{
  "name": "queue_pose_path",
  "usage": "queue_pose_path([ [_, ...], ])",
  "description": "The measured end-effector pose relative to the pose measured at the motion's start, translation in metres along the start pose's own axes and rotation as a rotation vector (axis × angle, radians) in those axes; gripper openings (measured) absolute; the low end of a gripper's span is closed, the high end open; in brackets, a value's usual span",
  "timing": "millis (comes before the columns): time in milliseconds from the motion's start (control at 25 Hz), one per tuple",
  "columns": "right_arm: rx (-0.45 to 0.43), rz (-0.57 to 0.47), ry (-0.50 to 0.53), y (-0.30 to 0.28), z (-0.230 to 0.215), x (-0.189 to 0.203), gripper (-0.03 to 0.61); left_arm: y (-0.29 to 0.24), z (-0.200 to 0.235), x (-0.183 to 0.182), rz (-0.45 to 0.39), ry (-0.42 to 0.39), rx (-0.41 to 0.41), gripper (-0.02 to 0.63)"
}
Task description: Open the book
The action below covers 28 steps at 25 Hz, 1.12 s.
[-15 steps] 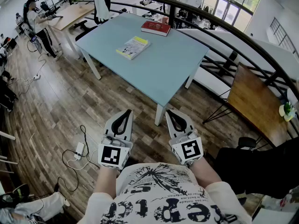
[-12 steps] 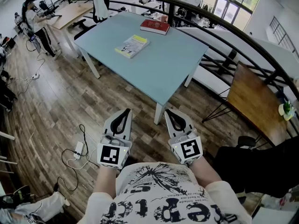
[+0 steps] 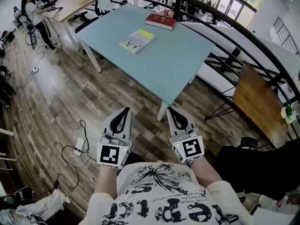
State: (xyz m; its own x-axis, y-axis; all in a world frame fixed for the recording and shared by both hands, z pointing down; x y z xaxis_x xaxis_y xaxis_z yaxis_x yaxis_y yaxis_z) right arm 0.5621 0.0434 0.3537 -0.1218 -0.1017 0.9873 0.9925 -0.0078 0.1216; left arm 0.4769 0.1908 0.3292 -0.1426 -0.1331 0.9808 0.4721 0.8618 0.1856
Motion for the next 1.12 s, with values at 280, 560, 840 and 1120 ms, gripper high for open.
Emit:
queue_pose_path([
  [280,0.022,0.043,-0.002,-0.084,0.033,0.015,0.011,-0.017,0.092,0.012,0.021,0.031,0.011,0.02],
  [560,0.098,0.037,-0.001,-0.188,0.072,0.022,0.011,-0.032,0.209,0.021,0.043,0.019,0.069,0.02],
  [840,0.12,0.076,0.0,-0.26,0.1,0.038,0.011,-0.051,0.287,0.038,0.061,0.032,0.098,0.02],
  [1120,0.096,0.083,-0.005,-0.327,0.083,0.064,0.011,-0.091,0.329,0.071,0.093,0.033,0.098,0.02],
])
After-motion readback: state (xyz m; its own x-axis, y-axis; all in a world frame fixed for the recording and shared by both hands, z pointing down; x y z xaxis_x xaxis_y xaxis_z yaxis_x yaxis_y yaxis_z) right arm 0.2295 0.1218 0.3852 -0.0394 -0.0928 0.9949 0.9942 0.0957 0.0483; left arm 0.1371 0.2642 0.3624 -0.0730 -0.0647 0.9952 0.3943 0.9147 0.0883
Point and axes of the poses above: the fingertips, and each gripper's own axes: y backward along the fingers, z to its left, x out of its underside, the point moved 3 cm from there along y, backward along the fingers, and after that the axes turned 9 degrees about -z, right-handed, at the moved point
